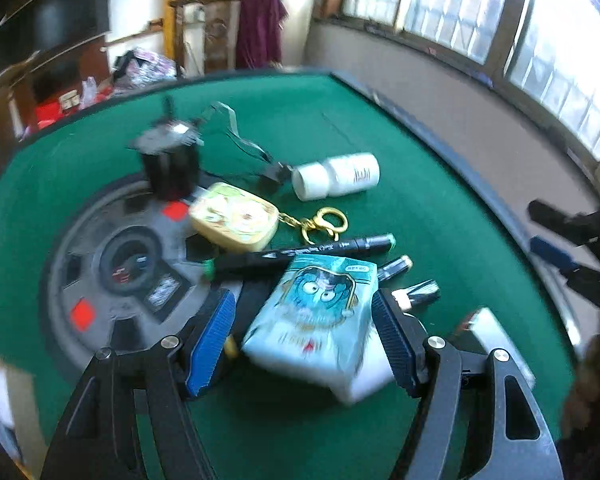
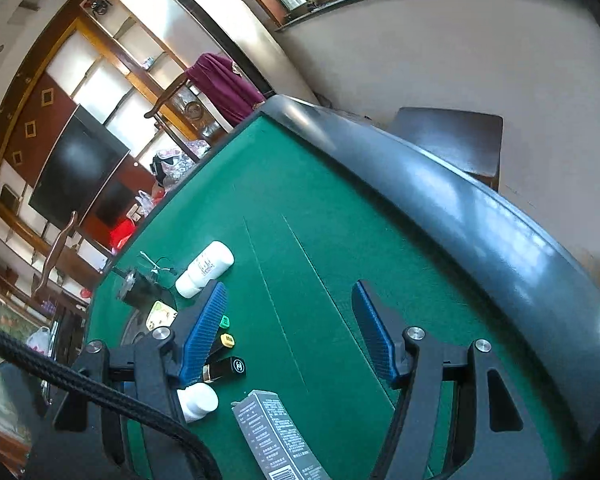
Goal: Organize objects
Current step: 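Grasp the light-blue snack bag with the left gripper while the right grasps the long white barcode box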
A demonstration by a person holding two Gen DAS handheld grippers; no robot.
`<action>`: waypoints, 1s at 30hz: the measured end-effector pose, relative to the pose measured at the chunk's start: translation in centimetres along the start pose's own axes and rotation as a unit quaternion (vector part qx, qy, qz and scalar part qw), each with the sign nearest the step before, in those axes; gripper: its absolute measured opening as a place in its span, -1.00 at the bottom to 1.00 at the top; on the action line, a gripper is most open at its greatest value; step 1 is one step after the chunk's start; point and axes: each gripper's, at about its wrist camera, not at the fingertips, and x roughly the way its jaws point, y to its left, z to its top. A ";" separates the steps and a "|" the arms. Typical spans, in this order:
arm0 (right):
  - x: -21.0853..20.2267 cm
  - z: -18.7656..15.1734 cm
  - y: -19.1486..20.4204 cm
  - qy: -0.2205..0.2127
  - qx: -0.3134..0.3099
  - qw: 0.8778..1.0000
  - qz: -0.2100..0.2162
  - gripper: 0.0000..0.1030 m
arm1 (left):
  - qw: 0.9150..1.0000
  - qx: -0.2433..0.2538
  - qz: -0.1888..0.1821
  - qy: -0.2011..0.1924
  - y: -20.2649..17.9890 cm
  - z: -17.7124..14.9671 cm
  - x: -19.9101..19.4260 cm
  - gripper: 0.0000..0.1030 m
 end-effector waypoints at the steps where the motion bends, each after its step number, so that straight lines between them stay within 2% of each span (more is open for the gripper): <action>1: 0.2 0.0 0.0 0.006 0.001 1.000 0.000 0.25 | 1.000 0.006 0.002 0.013 -0.3 0.0 0.9 0.25; 5: 1.1 -0.2 0.4 0.026 -0.007 1.000 0.003 0.25 | 1.000 0.004 -0.004 0.012 -0.9 -0.1 1.8 0.26; 7: 1.5 -0.4 0.6 0.030 -0.015 0.999 -0.002 0.25 | 1.000 0.020 -0.005 0.007 -1.3 -0.2 1.0 -0.22; 12: 2.4 -1.0 1.1 0.049 -0.034 0.998 -0.011 0.25 | 1.000 0.008 -0.028 -0.010 -0.5 -1.8 -2.0 -0.24; 17: 2.9 -1.5 1.5 0.063 -0.050 0.997 -0.012 0.25 | 0.998 -0.031 -0.035 -0.039 1.8 -4.4 -7.1 -0.23; 21: 3.6 -1.8 1.4 0.080 -0.051 0.995 -0.014 0.25 | 0.996 -0.058 -0.018 -0.062 3.8 -6.6 -11.1 -0.22; 25: 4.5 -2.2 1.0 0.102 -0.048 0.994 -0.012 0.25 | 0.993 -0.072 0.015 -0.090 5.7 -9.5 -14.0 -0.22; 30: 4.8 -2.9 1.4 0.106 -0.061 0.993 -0.004 0.25 | 0.988 -0.105 0.018 -0.112 8.1 -12.8 -16.5 -0.22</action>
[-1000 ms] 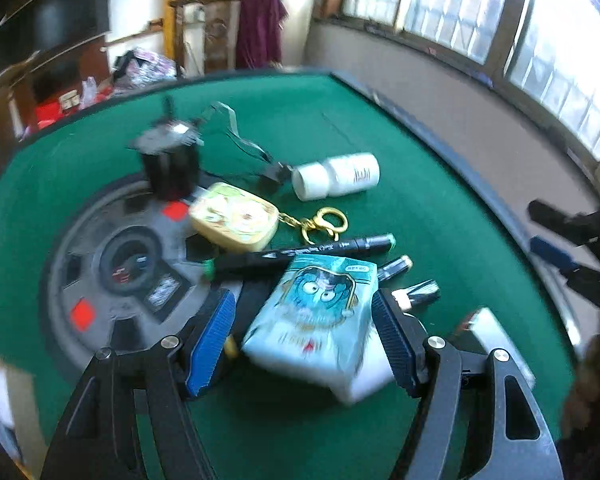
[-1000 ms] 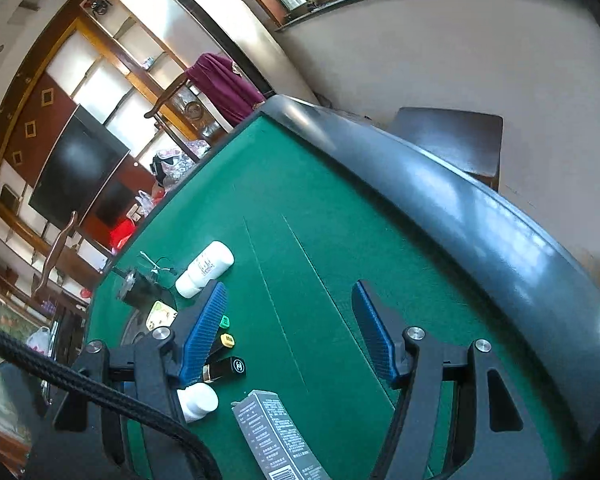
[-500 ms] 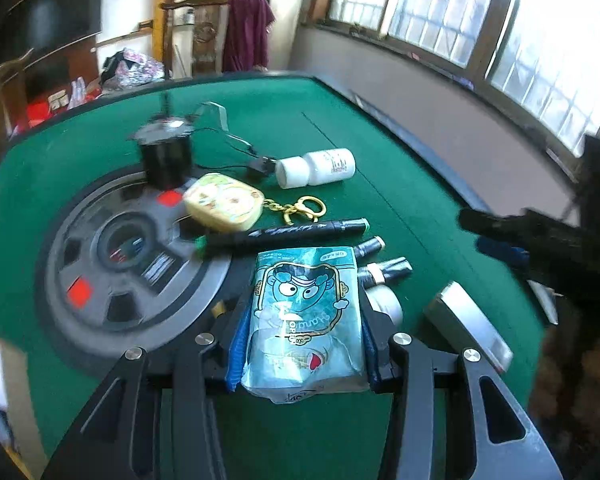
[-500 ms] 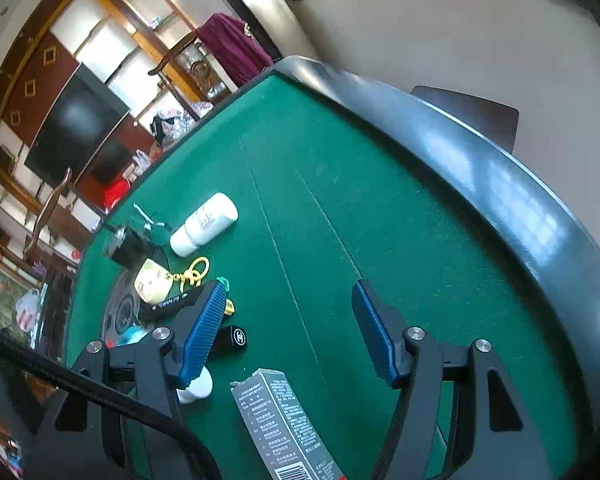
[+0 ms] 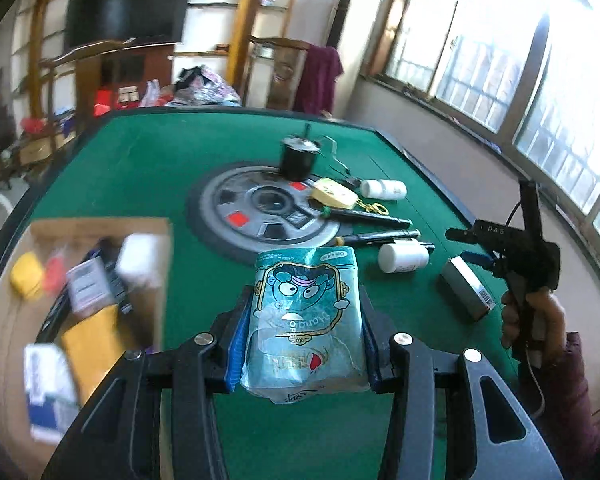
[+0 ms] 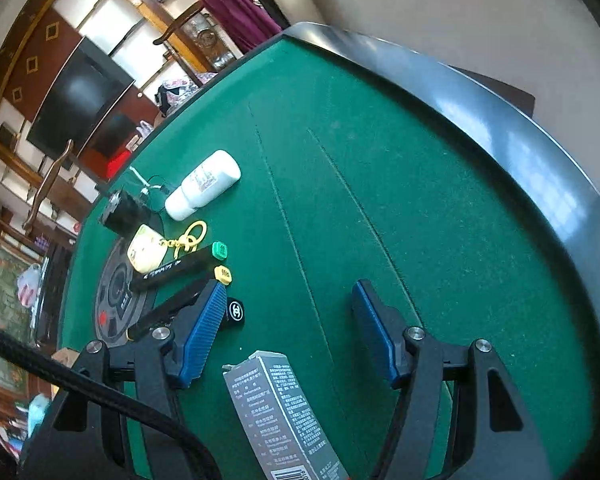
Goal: Organize objects
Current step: 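Grasp the light-blue snack bag with the left gripper while the right grasps the long white barcode box, then lower the snack bag into the tray with the left gripper while the right drops the white box there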
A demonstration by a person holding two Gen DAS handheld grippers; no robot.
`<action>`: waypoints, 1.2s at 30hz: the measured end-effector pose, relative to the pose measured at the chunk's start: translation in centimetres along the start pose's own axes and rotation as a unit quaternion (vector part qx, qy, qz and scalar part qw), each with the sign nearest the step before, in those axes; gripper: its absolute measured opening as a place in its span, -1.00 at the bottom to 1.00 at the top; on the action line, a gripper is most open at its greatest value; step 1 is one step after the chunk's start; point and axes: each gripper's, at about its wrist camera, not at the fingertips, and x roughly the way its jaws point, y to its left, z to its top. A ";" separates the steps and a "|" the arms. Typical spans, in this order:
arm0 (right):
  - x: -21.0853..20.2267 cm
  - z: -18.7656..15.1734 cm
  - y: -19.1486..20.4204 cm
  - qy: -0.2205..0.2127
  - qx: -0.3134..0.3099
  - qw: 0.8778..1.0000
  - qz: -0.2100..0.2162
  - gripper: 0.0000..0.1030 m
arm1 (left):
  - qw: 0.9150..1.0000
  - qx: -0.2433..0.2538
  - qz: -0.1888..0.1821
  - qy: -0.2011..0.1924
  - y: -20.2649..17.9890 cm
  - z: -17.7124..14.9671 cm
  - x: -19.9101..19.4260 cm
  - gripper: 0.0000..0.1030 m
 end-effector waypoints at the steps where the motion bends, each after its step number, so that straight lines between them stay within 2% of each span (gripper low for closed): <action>1: -0.1 -0.1 0.1 -0.001 -0.003 1.000 0.005 0.25 | 1.000 -0.006 0.003 -0.007 0.9 -0.3 -0.9 -0.22; 2: -0.3 -0.3 0.3 -0.002 -0.011 1.000 0.007 0.25 | 1.000 -0.010 0.007 -0.011 1.6 -0.5 -1.6 -0.22; 7: -1.6 -2.4 2.1 0.020 -0.067 0.997 -0.038 0.25 | 0.998 -0.026 0.047 -0.036 6.0 -1.5 -4.9 -0.21; 10: -1.5 -4.5 3.7 0.038 -0.131 0.986 -0.092 0.25 | 0.996 -0.044 0.060 -0.041 8.3 -2.4 -5.5 -0.21; 13: -1.0 -5.8 5.1 0.033 -0.182 0.971 -0.151 0.24 | 0.994 -0.071 0.067 -0.044 10.4 -3.5 -5.9 -0.21; 16: -0.4 -6.5 5.5 0.035 -0.205 0.961 -0.184 -0.10 | 0.992 -0.093 0.075 -0.046 12.1 -4.3 -6.1 -0.21; 17: -0.5 -6.6 5.6 0.029 -0.206 0.961 -0.184 -0.30 | 0.991 -0.098 0.078 -0.047 12.5 -4.6 -6.3 -0.21; 18: -0.7 -6.7 5.5 0.030 -0.205 0.961 -0.185 -0.40 | 0.990 -0.101 0.080 -0.048 12.9 -4.8 -6.4 -0.21; 19: -0.8 -6.8 5.5 0.031 -0.203 0.962 -0.181 -0.53 | 0.990 -0.105 0.083 -0.050 13.4 -5.0 -6.6 -0.21; 24: -2.2 -7.7 5.7 0.029 -0.197 0.966 -0.165 -0.53 | 0.985 -0.125 0.099 -0.058 15.9 -6.0 -7.5 -0.21; 30: -5.5 -9.3 8.5 0.035 -0.195 0.979 -0.058 -0.53 | 0.979 -0.155 0.112 -0.064 18.4 -7.1 -8.0 -0.21; 36: -5.7 -12.0 14.7 0.070 -0.230 0.970 0.038 -0.53 | 0.977 -0.156 0.130 -0.060 19.4 -7.9 -8.1 -0.21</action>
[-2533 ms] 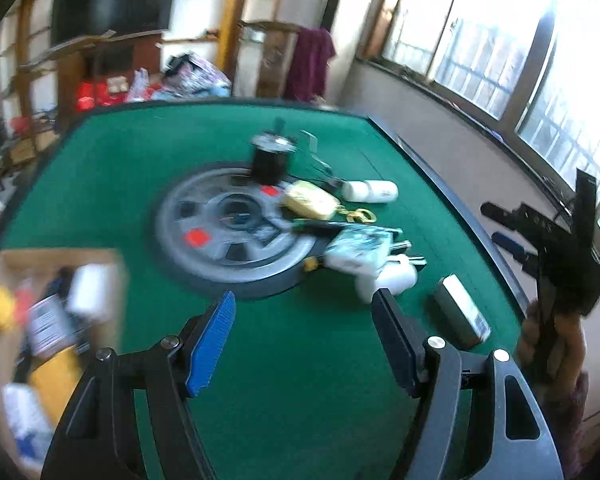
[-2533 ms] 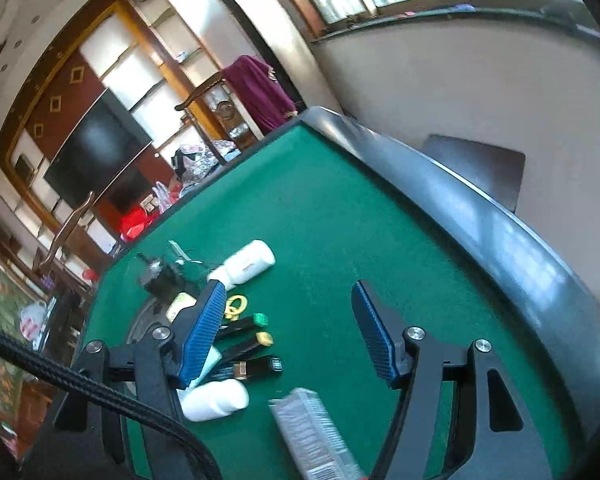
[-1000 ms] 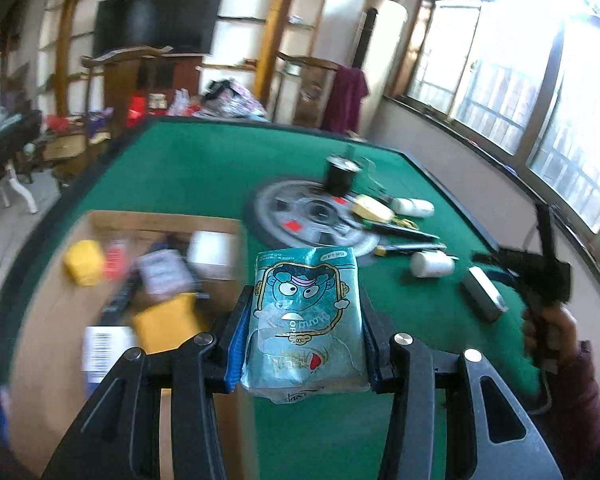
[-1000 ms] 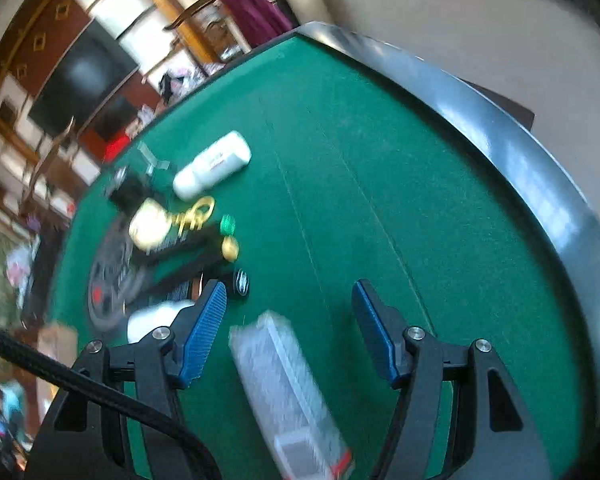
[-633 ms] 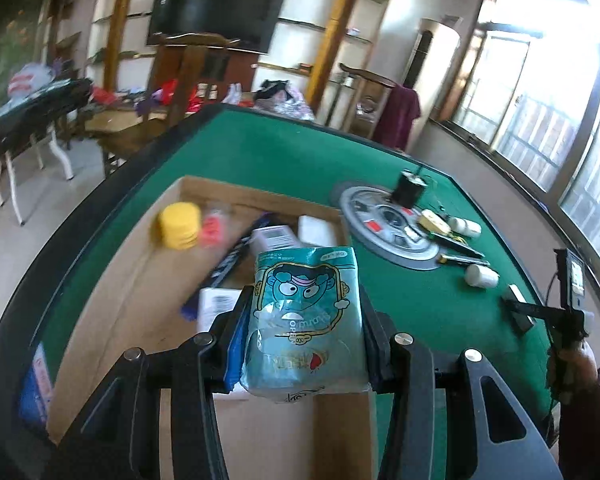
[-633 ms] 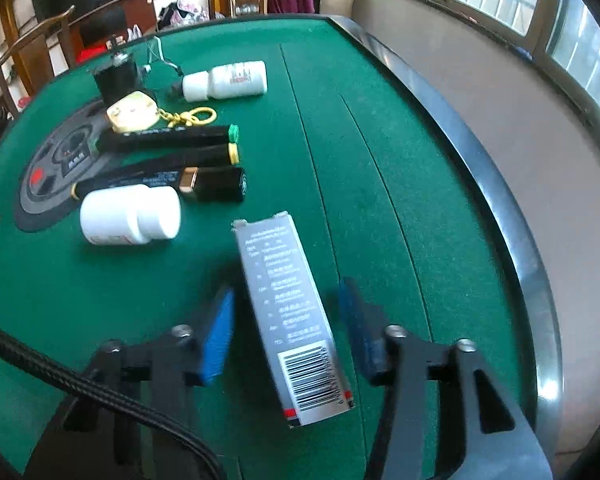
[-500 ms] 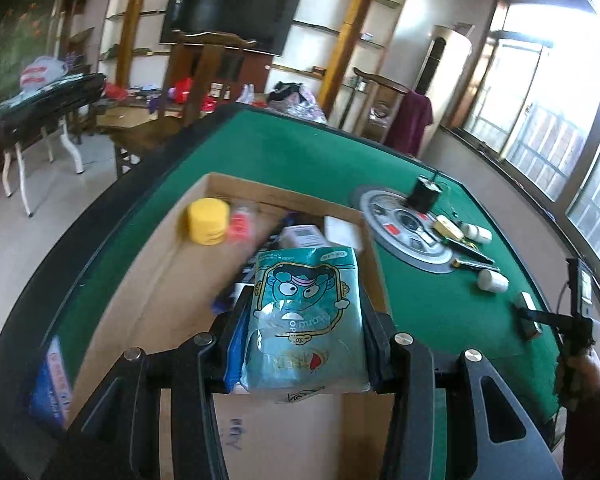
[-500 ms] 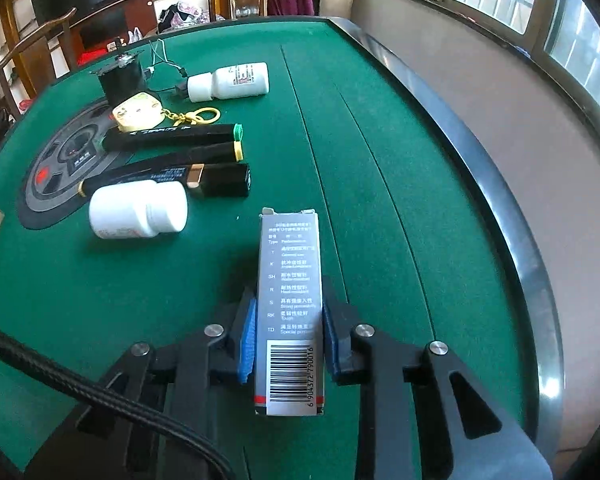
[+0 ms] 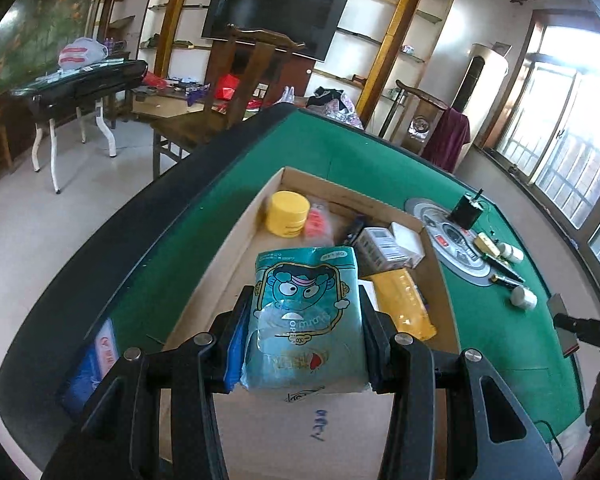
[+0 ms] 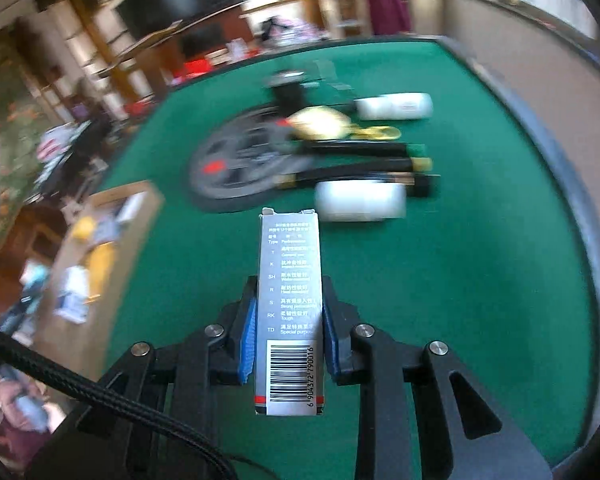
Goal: Organize objects
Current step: 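Lower the snack bag into the tray with the left gripper while the right drops the white box there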
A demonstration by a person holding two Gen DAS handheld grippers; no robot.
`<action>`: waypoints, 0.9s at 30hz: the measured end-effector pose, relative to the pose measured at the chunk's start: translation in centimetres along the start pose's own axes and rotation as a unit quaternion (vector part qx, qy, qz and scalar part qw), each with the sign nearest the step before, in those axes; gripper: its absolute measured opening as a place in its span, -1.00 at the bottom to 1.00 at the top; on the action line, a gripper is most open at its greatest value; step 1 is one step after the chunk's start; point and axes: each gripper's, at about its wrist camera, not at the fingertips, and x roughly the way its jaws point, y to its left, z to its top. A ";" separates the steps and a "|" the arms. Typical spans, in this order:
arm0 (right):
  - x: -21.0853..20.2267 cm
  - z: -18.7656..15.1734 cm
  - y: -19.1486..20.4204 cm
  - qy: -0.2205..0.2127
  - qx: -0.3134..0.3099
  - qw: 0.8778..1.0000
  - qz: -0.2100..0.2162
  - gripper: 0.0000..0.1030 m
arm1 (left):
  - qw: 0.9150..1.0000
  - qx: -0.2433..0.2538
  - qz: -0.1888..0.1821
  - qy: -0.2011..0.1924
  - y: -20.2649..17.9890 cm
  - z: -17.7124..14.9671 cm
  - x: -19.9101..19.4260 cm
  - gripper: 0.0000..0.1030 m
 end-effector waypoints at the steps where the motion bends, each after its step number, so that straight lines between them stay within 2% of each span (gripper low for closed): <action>1: 0.3 0.1 1.0 0.005 -0.004 1.000 0.015 -0.53 | 1.000 0.003 0.004 0.003 0.2 0.1 0.1 -0.21; 5: 2.2 0.5 6.0 0.029 -0.030 0.996 0.075 -0.53 | 0.999 0.031 0.028 0.011 0.3 1.1 0.9 -0.21; 8: 3.2 0.3 9.3 0.043 -0.048 0.993 0.099 -0.53 | 0.997 0.057 0.049 0.019 0.4 2.1 1.9 -0.21; 11: 4.5 0.0 12.0 0.059 -0.062 0.989 0.120 -0.52 | 0.996 0.069 0.051 0.033 0.8 3.1 2.9 -0.21; 21: 8.8 -2.2 18.9 0.121 -0.086 0.976 0.158 -0.52 | 0.989 0.104 0.066 0.085 0.6 4.5 6.6 -0.20; 27: 10.6 -3.1 21.7 0.138 -0.107 0.973 0.149 -0.52 | 0.983 0.131 0.079 0.105 -0.3 4.6 8.2 -0.20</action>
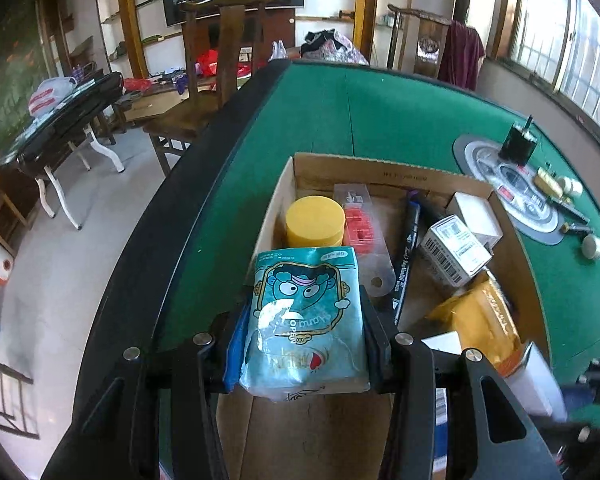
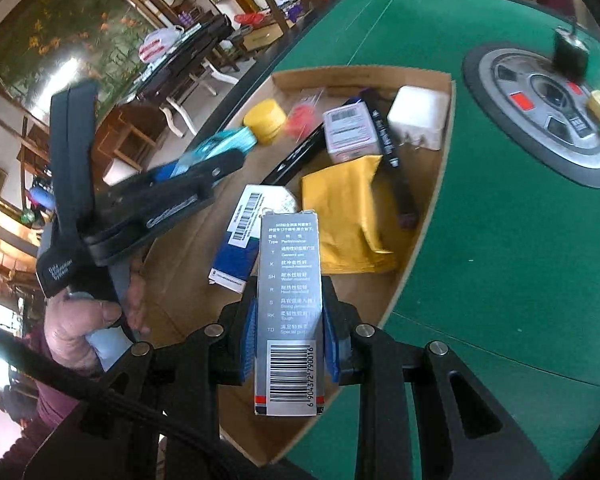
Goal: Organize objects
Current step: 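Lower the snack bag into the tray with the left gripper while the right drops the white box there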
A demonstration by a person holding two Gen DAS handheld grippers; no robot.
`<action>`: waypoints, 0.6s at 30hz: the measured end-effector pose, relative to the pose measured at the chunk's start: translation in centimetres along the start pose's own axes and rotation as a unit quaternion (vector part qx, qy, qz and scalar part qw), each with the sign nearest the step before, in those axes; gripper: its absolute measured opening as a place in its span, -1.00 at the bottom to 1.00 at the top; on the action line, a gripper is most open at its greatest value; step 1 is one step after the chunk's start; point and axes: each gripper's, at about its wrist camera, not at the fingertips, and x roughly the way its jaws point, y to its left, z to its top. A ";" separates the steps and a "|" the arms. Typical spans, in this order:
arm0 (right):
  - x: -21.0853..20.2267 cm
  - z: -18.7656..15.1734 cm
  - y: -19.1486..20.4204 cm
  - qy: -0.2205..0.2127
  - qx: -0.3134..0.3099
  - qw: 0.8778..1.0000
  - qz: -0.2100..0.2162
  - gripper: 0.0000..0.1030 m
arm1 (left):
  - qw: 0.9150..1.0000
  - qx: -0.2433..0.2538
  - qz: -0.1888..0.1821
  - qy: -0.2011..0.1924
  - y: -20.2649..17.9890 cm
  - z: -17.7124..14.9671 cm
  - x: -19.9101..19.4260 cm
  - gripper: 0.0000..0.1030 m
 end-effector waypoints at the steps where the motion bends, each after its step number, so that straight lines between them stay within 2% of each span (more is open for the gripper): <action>1: 0.4 0.0 0.2 0.004 -0.001 1.000 -0.002 -0.52 | 1.000 0.002 0.001 0.004 -0.1 0.0 0.2 -0.20; 3: 0.9 -0.1 0.4 0.010 -0.003 1.000 -0.006 -0.52 | 1.000 0.000 -0.004 0.017 0.0 0.0 0.7 -0.19; 7: 2.1 0.0 0.3 0.021 -0.001 1.000 -0.012 -0.52 | 1.000 -0.006 -0.012 0.017 0.5 -0.1 0.6 -0.15; 12: 2.8 0.1 0.5 0.026 -0.001 0.999 -0.019 -0.52 | 1.000 0.003 -0.002 0.020 0.2 -0.2 0.5 -0.12; 15: 3.1 0.2 0.7 0.025 -0.003 0.999 -0.024 -0.52 | 1.000 -0.004 0.001 0.009 0.4 -0.1 -0.2 -0.12; 18: 3.2 0.3 0.9 0.021 -0.008 0.999 -0.034 -0.52 | 1.000 -0.021 -0.005 -0.020 1.1 0.0 -2.3 -0.11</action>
